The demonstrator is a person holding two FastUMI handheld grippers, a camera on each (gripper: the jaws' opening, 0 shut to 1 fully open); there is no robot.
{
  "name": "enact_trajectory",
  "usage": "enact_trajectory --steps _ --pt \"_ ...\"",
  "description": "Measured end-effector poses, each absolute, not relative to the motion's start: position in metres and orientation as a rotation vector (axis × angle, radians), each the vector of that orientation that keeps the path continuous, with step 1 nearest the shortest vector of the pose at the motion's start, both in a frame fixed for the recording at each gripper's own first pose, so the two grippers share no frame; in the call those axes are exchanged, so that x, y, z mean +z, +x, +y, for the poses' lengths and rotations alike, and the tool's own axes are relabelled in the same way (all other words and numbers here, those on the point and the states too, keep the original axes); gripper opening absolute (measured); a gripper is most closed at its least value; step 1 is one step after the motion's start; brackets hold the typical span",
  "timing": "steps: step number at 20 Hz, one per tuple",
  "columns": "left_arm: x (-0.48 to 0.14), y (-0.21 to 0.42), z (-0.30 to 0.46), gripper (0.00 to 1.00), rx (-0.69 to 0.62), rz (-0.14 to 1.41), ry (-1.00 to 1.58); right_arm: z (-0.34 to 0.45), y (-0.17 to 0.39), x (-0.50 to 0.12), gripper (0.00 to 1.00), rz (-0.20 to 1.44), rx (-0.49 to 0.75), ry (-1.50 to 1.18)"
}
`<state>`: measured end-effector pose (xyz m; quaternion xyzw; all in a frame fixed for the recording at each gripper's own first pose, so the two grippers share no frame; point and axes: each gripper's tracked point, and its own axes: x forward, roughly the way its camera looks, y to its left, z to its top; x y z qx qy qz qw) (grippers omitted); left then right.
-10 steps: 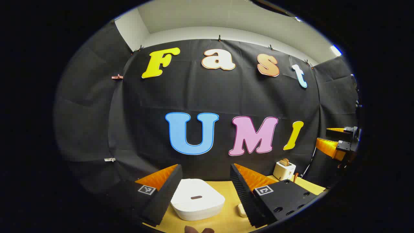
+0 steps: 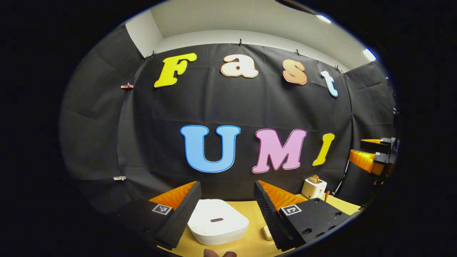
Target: Close the left gripper, press the button to open the rice cooker; take a wooden spoon from the chopstick holder with the right hand, scoop a spoonful of rice and pour it into the rice cooker, then put the wooden spoon back into the chopstick holder.
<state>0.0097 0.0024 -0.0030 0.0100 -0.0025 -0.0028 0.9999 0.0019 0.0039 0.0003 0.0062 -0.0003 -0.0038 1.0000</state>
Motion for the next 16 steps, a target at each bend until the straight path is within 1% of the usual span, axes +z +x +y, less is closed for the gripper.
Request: enact_trajectory --steps 16 --pt "-0.0063 0.0155 -0.0062 0.95 -0.016 0.003 0.045 -0.0011 0.0037 -0.0056 0.97 0.006 -0.015 0.000"
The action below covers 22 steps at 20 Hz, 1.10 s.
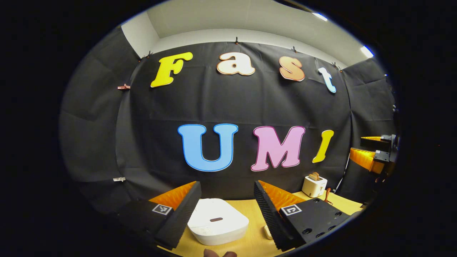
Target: Close the left gripper, press the button to open the rice cooker; take a wooden spoon from the chopstick holder with the right hand, scoop a spoonful of rice and pour it into the rice cooker, then put the wooden spoon back into the chopstick holder.
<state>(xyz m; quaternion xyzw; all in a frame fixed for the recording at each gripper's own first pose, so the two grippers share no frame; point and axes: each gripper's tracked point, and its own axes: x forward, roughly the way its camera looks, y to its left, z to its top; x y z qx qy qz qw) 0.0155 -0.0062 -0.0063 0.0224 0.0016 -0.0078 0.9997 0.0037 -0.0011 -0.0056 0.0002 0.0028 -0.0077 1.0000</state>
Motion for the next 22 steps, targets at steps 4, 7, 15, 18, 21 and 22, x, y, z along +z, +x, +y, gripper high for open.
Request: enact_trajectory --steps 4,7,15,18,21,22 --pt "-0.007 0.017 -0.012 0.95 -0.020 0.016 0.071 0.005 0.007 -0.003 0.97 -0.022 0.012 -0.014" --pt "0.000 0.025 -0.015 0.95 -0.019 0.012 0.094 0.013 0.013 0.002 0.97 -0.040 0.058 -0.021" --pt "-0.015 0.062 -0.021 0.36 -0.069 0.078 0.021 0.010 0.025 -0.021 0.97 0.017 0.070 0.009" --pt "-0.039 0.082 -0.012 0.07 -0.053 0.134 -0.007 0.002 0.023 -0.024 0.97 0.027 0.051 0.013" --pt "-0.082 0.104 -0.006 0.05 -0.076 0.253 -0.051 -0.012 0.018 -0.028 0.97 0.033 0.020 -0.002" --pt "-0.097 0.112 -0.005 0.05 -0.083 0.298 -0.075 -0.016 0.017 -0.030 0.97 0.037 0.010 0.003"
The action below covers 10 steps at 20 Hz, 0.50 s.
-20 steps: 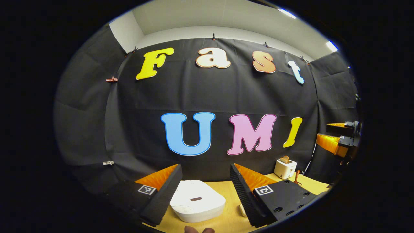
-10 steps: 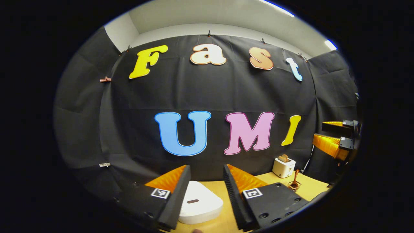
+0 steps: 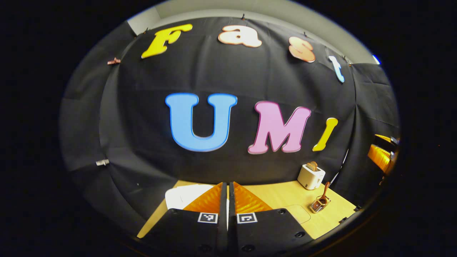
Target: Close the left gripper, press the button to open the rice cooker; take a wooden spoon from the chopstick holder with the right hand, scoop a spoonful of rice and pour it into the rice cooker, then put the wooden spoon back into the chopstick holder.
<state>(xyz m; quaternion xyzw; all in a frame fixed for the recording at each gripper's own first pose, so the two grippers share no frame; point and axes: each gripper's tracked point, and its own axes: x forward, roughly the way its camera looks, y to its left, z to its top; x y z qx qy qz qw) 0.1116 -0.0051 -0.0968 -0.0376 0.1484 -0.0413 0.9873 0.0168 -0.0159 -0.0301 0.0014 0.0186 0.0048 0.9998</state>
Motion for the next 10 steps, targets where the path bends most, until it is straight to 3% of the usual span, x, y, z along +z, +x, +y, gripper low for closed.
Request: enact_trajectory --steps 10 --pt "-0.228 0.178 0.031 0.05 -0.017 0.583 -0.149 -0.072 0.002 -0.056 0.97 0.100 -0.102 -0.011"
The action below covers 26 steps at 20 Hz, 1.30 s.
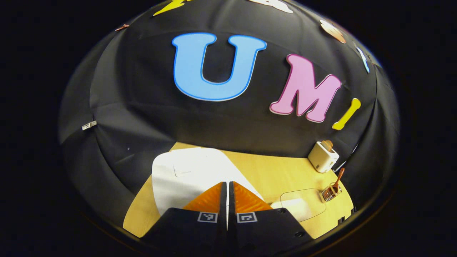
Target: Close the left gripper, press the button to open the rice cooker; take a wooden spoon from the chopstick holder with the right hand, scoop a spoonful of rice and pour it into the rice cooker, then put the wooden spoon back into the chopstick holder.
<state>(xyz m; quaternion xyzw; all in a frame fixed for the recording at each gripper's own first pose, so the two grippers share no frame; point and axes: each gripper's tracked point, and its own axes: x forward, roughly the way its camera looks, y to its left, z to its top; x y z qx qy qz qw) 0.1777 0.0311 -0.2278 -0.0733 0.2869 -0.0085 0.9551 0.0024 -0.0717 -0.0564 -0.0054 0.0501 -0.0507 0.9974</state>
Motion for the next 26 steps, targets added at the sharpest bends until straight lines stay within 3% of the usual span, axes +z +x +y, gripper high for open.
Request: enact_trajectory --steps 6,16,22,26 --pt "-0.275 0.183 0.039 0.05 0.017 0.689 -0.196 -0.091 -0.006 -0.064 0.97 0.120 -0.139 -0.012" --pt "-0.303 0.172 0.040 0.06 0.020 0.800 -0.216 -0.102 -0.011 -0.068 0.97 0.132 -0.156 -0.020" --pt "-0.298 0.177 0.038 0.06 0.018 0.797 -0.144 -0.103 -0.013 -0.069 0.97 0.124 -0.159 -0.015" --pt "-0.260 0.189 0.043 0.06 0.038 0.693 -0.172 -0.104 -0.013 -0.067 0.97 0.120 -0.160 -0.017"
